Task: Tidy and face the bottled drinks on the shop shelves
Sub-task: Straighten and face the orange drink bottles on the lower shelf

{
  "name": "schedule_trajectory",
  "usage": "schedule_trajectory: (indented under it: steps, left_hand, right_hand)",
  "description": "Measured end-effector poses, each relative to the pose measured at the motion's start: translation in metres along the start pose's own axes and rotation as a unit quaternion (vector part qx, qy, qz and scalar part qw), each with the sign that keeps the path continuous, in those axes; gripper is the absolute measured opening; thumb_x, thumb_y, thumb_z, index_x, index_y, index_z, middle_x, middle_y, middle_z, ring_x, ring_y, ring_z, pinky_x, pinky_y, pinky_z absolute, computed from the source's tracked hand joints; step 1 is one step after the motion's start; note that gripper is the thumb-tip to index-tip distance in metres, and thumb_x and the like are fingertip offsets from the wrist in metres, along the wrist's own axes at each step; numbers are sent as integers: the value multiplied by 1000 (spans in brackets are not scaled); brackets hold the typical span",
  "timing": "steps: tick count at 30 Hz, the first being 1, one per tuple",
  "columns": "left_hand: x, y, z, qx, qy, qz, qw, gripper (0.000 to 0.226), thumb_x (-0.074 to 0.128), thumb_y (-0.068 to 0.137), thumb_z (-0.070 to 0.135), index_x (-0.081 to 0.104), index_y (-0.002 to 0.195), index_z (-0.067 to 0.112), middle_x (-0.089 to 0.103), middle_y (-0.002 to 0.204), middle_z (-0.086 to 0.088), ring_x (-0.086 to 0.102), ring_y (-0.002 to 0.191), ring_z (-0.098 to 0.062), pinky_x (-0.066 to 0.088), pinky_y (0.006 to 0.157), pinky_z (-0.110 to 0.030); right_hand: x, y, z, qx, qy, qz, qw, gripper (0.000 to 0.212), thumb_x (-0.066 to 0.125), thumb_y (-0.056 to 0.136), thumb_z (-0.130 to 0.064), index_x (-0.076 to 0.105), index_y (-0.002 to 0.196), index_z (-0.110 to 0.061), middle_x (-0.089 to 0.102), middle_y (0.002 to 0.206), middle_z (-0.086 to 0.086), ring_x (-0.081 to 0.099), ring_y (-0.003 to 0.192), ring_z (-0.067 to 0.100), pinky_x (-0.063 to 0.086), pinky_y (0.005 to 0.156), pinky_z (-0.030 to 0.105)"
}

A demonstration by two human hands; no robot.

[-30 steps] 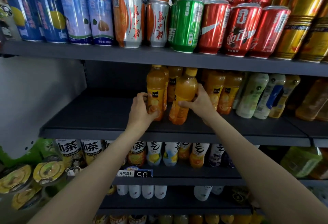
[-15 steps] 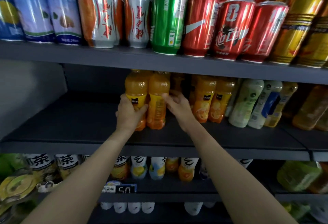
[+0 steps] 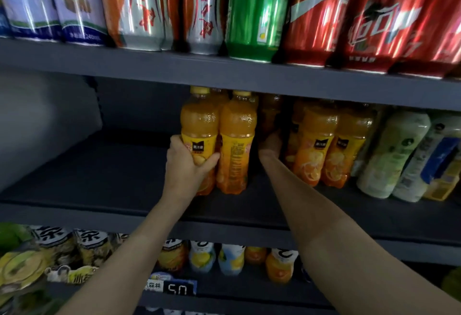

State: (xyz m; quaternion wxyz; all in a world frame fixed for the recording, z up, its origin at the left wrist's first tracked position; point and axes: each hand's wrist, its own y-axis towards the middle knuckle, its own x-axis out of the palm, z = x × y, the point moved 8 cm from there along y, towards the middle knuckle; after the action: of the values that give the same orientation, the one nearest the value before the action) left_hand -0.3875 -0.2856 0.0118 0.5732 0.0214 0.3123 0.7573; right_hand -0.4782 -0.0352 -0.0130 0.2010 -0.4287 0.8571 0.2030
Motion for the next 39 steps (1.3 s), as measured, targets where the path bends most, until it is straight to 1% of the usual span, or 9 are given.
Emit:
schedule_trajectory:
  steps: [6, 19, 23, 26, 29, 31, 33, 36, 39]
  left_hand:
    - [0, -3, 3, -10, 1, -17, 1000, 72, 63, 57, 61, 31, 107, 20, 50, 111, -9, 51, 108, -25, 47, 90, -47]
    - [-33, -52, 38, 21, 16, 110, 994, 50, 66, 81, 15, 42, 124, 4, 39, 125, -15, 38, 117, -26, 37, 99, -36]
    - [-13, -75, 64, 104, -19, -37, 994, 34, 57, 89, 11, 47, 121, 8, 44, 114, 0, 46, 109, -14, 38, 92, -24]
    - [17, -87, 57, -15, -79, -235, 969, 36, 50, 94, 31, 46, 126, 16, 50, 118, 5, 48, 115, -10, 38, 98, -24]
    - [36, -117, 57, -241, -320, -371, 838, 30, 44, 94, 41, 54, 112, 20, 66, 112, -7, 62, 108, -21, 49, 94, -33]
    - [37, -121, 66, -256, -404, -371, 796, 22, 48, 94, 33, 56, 110, 21, 68, 107, -9, 66, 102, -23, 55, 83, -28]
    - [29, -119, 68, -237, -409, -340, 813, 25, 55, 92, 22, 52, 116, 17, 61, 120, -9, 62, 106, -21, 55, 77, -21]
    - [6, -105, 72, -64, -213, -273, 936, 48, 67, 84, 14, 40, 123, 16, 49, 120, 1, 49, 109, -10, 43, 80, -5]
    - [-10, -100, 89, 101, -68, -238, 964, 61, 78, 74, 18, 40, 122, 24, 44, 121, 4, 43, 113, -10, 38, 93, -19]
  right_hand:
    - [-6, -26, -6, -31, -57, 29, 997, 34, 42, 99, -10, 41, 132, 0, 51, 130, 18, 53, 118, 31, 45, 97, 36]
    - [-89, -136, 1, -164, -46, -20, 985, 79, 78, 76, -24, 31, 137, -6, 58, 122, 14, 57, 110, 28, 47, 91, 43]
    - [-102, -154, 5, -123, 88, -126, 980, 79, 80, 73, -16, 34, 137, -16, 60, 121, 2, 59, 108, 14, 48, 97, 38]
    - [-103, -176, 2, -20, 274, -220, 936, 60, 72, 81, -10, 41, 131, -21, 65, 117, 5, 63, 107, 19, 51, 95, 44]
    - [-109, -193, -10, 1, 349, -264, 899, 48, 67, 84, -12, 48, 127, -18, 67, 114, 4, 65, 107, 18, 53, 91, 35]
    - [-115, -197, -15, -4, 338, -267, 902, 48, 68, 82, -13, 50, 127, -14, 67, 117, 5, 64, 109, 17, 52, 91, 30]
    - [-122, -197, -17, 16, 338, -256, 906, 47, 67, 84, -14, 51, 128, -8, 64, 121, 7, 62, 111, 20, 53, 87, 27]
    - [-129, -198, -11, 122, 410, -211, 879, 48, 70, 84, -23, 49, 125, -11, 61, 117, 14, 62, 101, 28, 56, 84, 36]
    - [-123, -206, 0, 203, 469, -160, 845, 50, 74, 80, -21, 42, 118, -15, 57, 105, 16, 61, 89, 30, 54, 76, 46]
